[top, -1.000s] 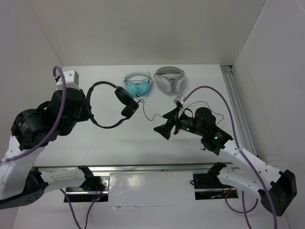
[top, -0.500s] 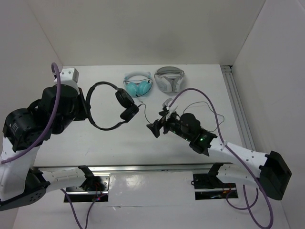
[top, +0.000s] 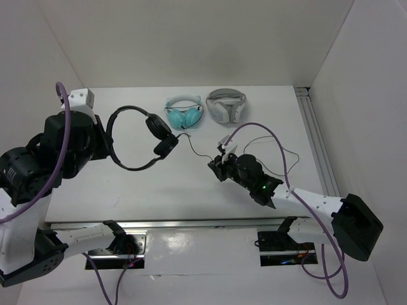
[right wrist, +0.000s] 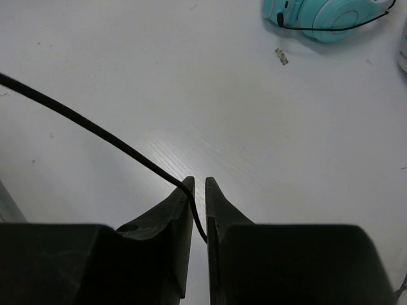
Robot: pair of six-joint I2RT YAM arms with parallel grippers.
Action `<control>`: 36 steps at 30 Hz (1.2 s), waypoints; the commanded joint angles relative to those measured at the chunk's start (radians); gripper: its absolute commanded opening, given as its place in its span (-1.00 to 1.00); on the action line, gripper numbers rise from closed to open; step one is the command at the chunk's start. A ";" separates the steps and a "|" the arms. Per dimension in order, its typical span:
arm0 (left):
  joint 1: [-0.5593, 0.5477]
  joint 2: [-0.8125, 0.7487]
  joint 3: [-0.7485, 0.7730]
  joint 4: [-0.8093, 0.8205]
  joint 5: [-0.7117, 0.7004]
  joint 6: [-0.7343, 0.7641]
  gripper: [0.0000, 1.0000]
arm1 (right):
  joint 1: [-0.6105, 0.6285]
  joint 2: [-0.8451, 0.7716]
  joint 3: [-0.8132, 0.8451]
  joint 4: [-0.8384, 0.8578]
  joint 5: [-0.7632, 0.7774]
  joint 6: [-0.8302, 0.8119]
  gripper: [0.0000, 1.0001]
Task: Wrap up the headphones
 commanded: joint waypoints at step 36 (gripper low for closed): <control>-0.435 0.108 -0.689 0.621 0.246 0.361 -1.00 | 0.309 -0.286 0.494 -0.677 0.434 -0.058 -1.00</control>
